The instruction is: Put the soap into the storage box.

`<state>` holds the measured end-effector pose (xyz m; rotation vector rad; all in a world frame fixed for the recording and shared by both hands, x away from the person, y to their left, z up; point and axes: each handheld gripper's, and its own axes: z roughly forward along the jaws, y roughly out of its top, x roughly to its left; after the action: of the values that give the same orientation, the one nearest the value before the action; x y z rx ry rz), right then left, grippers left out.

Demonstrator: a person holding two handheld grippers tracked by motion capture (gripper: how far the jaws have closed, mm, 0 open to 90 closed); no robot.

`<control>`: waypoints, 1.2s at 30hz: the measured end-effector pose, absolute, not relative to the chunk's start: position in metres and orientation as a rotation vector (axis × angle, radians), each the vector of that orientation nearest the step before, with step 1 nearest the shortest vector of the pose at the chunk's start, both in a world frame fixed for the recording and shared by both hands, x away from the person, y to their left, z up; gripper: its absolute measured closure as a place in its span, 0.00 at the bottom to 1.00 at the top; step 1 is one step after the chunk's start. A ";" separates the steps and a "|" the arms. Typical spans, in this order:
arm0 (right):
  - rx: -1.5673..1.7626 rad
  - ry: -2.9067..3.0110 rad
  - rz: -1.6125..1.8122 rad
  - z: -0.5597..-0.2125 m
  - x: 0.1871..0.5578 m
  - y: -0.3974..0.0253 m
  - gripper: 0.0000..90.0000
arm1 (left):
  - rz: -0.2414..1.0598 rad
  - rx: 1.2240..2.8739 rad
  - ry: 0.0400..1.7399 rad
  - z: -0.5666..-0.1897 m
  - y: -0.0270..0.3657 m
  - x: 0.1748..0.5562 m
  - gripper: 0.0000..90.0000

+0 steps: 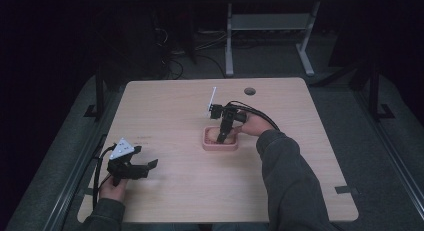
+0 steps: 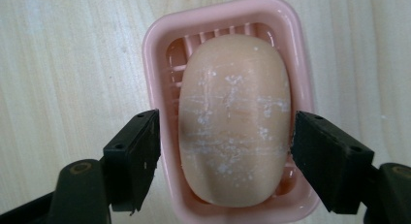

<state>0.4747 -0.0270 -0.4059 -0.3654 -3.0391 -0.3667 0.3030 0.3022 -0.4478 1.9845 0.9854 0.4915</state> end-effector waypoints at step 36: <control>-0.476 -3.020 -0.468 -0.395 0.461 -0.062 0.29 | 0.493 1.996 0.984 -0.448 0.303 0.302 0.16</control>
<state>0.4614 -0.0624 -0.3950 -0.4757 -3.0196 -0.4681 0.3025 0.3026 -0.4483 1.9960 0.9838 0.4929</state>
